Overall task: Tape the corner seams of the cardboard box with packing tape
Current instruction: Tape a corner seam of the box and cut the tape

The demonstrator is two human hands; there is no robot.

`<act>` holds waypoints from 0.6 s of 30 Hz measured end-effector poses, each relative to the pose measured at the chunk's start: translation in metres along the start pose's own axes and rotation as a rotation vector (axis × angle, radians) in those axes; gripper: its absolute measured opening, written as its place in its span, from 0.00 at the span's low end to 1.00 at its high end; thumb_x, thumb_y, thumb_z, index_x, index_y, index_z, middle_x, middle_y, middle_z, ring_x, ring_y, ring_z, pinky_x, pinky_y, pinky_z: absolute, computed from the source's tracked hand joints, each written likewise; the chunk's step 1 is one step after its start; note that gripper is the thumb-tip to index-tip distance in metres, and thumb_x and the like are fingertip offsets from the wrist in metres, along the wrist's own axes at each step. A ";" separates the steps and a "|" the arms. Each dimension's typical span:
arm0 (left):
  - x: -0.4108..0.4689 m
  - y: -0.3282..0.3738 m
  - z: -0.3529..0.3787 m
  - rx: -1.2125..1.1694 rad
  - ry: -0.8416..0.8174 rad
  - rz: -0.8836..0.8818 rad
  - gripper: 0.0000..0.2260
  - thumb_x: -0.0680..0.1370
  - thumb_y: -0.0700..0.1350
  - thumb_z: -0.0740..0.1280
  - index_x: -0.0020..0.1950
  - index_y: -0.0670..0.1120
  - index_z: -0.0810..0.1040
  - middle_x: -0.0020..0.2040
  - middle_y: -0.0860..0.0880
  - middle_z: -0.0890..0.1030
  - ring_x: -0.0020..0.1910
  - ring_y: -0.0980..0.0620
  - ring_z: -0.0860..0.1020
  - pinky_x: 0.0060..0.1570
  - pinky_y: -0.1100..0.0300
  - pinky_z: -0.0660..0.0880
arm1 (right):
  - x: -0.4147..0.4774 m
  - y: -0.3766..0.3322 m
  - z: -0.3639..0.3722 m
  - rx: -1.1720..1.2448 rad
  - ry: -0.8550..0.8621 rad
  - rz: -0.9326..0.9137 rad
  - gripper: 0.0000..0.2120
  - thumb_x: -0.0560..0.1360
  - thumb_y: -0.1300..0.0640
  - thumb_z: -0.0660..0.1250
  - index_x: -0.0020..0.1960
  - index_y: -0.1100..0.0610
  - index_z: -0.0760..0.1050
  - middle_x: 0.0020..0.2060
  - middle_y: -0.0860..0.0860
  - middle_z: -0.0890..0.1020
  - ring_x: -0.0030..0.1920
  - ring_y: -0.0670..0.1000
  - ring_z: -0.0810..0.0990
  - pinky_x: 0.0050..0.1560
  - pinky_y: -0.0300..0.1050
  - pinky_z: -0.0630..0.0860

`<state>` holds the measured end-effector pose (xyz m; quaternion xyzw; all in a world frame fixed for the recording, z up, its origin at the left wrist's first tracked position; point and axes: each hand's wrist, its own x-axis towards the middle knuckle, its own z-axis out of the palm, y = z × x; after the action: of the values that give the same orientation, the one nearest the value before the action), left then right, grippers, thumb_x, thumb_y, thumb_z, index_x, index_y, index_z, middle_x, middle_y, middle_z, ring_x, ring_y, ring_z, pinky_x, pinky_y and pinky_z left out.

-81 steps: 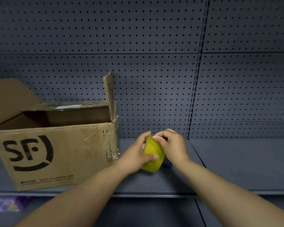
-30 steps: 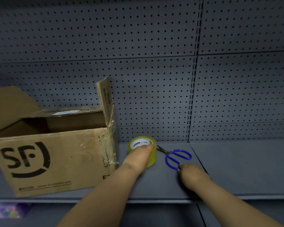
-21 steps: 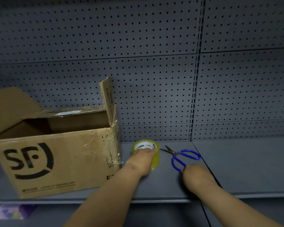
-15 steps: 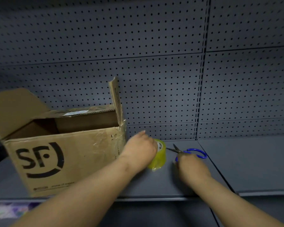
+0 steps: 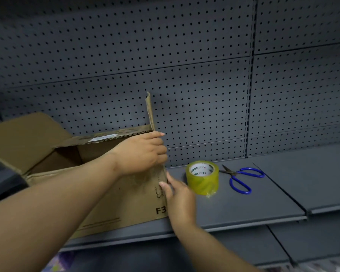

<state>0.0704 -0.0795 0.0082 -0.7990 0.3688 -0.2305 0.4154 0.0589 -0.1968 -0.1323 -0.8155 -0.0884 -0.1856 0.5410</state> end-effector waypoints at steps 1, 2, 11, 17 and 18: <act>-0.007 -0.002 0.003 -0.009 0.007 -0.002 0.21 0.73 0.41 0.49 0.48 0.51 0.82 0.45 0.54 0.82 0.50 0.52 0.80 0.72 0.58 0.37 | -0.005 0.003 0.009 0.030 0.028 0.036 0.18 0.76 0.50 0.64 0.63 0.55 0.75 0.57 0.49 0.82 0.55 0.44 0.79 0.50 0.27 0.67; -0.013 -0.005 0.005 -0.015 0.020 0.004 0.21 0.73 0.41 0.49 0.47 0.51 0.82 0.44 0.53 0.83 0.49 0.52 0.80 0.72 0.59 0.37 | -0.009 0.005 0.018 0.064 0.056 0.069 0.16 0.75 0.51 0.65 0.61 0.55 0.77 0.55 0.49 0.82 0.53 0.43 0.79 0.49 0.26 0.68; -0.025 -0.011 0.032 -0.029 0.248 0.052 0.17 0.74 0.41 0.52 0.43 0.49 0.81 0.41 0.53 0.81 0.46 0.52 0.80 0.70 0.57 0.52 | -0.021 0.012 0.060 -0.037 0.220 -0.073 0.39 0.71 0.30 0.45 0.60 0.58 0.78 0.51 0.51 0.84 0.48 0.45 0.81 0.50 0.27 0.67; -0.025 -0.017 0.041 -0.023 0.279 0.072 0.15 0.75 0.41 0.54 0.44 0.49 0.80 0.41 0.52 0.81 0.46 0.51 0.80 0.71 0.55 0.52 | -0.015 0.011 0.053 -0.098 0.206 -0.107 0.25 0.72 0.42 0.56 0.55 0.58 0.81 0.43 0.51 0.86 0.38 0.45 0.83 0.39 0.31 0.71; -0.024 -0.019 0.042 -0.014 0.289 0.096 0.11 0.75 0.40 0.58 0.44 0.49 0.81 0.42 0.52 0.81 0.47 0.51 0.80 0.71 0.54 0.51 | -0.015 0.010 0.049 -0.091 0.164 -0.091 0.29 0.73 0.38 0.56 0.59 0.58 0.78 0.48 0.52 0.85 0.45 0.47 0.83 0.44 0.33 0.73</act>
<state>0.0908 -0.0327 -0.0005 -0.7416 0.4641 -0.3205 0.3631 0.0591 -0.1557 -0.1638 -0.8163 -0.0723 -0.2802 0.4999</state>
